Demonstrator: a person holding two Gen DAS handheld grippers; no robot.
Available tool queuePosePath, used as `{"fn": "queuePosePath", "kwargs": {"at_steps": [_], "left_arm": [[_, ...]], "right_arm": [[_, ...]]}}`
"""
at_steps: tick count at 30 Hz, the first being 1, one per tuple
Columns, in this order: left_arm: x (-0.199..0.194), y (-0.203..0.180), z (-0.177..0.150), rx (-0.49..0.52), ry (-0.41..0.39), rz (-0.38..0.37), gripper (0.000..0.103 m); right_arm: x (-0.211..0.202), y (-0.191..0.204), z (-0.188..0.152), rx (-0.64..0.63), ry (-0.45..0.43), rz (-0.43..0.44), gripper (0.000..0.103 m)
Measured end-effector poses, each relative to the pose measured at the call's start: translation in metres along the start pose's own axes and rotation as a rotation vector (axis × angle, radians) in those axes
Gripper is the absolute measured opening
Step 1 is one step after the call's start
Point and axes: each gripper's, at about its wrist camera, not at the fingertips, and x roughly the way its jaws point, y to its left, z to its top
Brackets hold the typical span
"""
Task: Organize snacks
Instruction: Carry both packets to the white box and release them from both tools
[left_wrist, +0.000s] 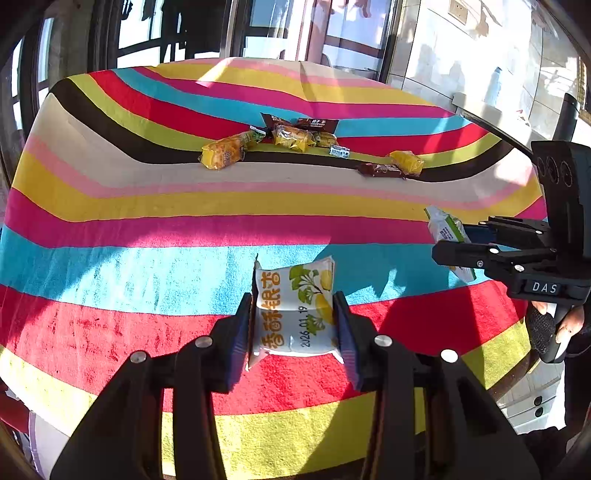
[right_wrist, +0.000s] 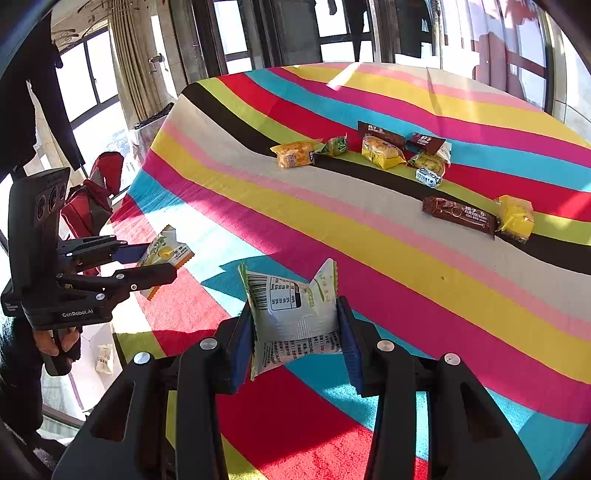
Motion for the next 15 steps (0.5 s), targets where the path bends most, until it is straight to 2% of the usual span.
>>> {"fn": "queuePosePath", "kwargs": {"at_steps": [6, 15], "left_arm": [[-0.018, 0.013, -0.017, -0.013, -0.008, 0.037, 0.044], [-0.047, 0.041, -0.040, -0.050, -0.034, 0.109, 0.044]], "right_arm": [[0.006, 0.033, 0.001, -0.024, 0.008, 0.039, 0.042], [0.024, 0.096, 0.005, -0.138, 0.044, 0.105, 0.042]]}}
